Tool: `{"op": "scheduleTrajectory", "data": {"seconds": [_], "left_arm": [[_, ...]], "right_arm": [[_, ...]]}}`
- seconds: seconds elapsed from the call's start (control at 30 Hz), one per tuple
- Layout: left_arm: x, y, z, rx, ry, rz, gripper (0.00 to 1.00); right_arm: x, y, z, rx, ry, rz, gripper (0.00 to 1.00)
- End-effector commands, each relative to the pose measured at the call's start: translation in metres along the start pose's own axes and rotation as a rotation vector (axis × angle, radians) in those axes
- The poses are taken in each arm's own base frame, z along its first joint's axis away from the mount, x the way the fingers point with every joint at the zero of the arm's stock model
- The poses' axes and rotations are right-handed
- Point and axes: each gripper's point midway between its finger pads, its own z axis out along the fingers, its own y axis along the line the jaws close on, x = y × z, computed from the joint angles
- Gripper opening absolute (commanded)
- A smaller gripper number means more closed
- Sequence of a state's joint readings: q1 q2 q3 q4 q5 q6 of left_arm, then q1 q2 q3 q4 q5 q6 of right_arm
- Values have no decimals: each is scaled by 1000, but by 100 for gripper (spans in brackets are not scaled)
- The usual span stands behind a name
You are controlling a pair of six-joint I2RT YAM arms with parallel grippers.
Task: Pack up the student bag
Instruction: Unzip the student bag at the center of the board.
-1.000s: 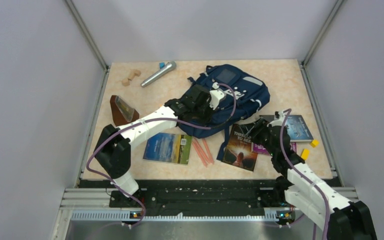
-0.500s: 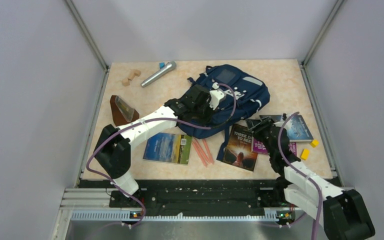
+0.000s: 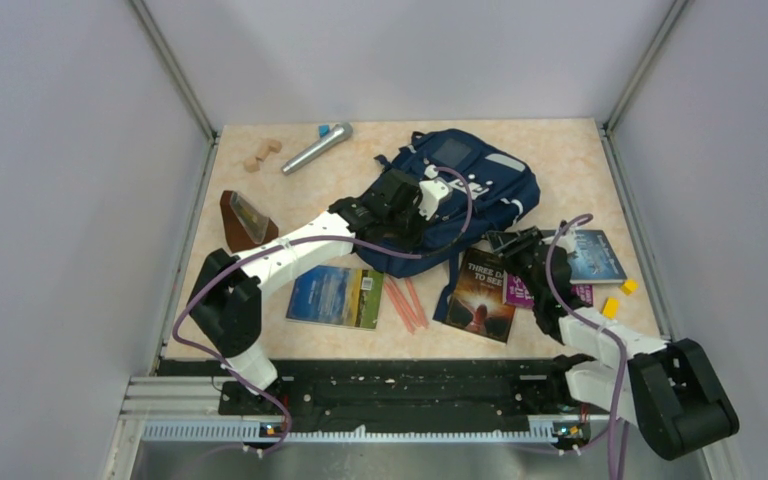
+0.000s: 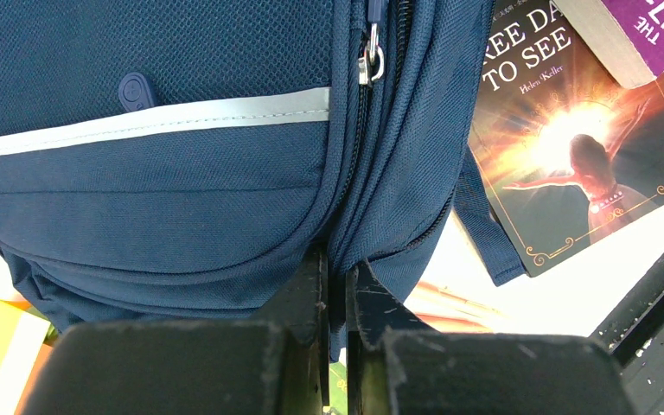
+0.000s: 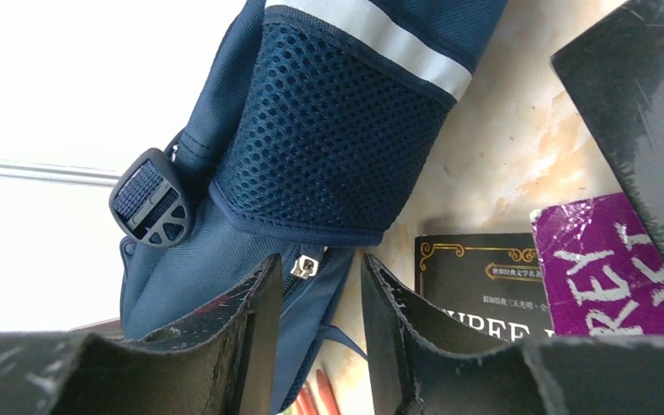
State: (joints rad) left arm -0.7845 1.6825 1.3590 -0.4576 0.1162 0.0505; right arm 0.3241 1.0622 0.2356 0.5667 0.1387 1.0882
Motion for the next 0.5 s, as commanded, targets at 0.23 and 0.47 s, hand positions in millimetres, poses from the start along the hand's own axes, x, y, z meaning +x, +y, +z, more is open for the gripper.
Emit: {"op": "scheduleTrajectory", "data": {"seconds": [0.23,0.47], "left_arm": [[-41,-9,-23,31,-130,-26,0],[-40,-10,-22,36,-127,-25,0]], "right_arm": [[-22,22,19,-85,-61,77,37],[-19,30,23,-125,-32,115,27]]}}
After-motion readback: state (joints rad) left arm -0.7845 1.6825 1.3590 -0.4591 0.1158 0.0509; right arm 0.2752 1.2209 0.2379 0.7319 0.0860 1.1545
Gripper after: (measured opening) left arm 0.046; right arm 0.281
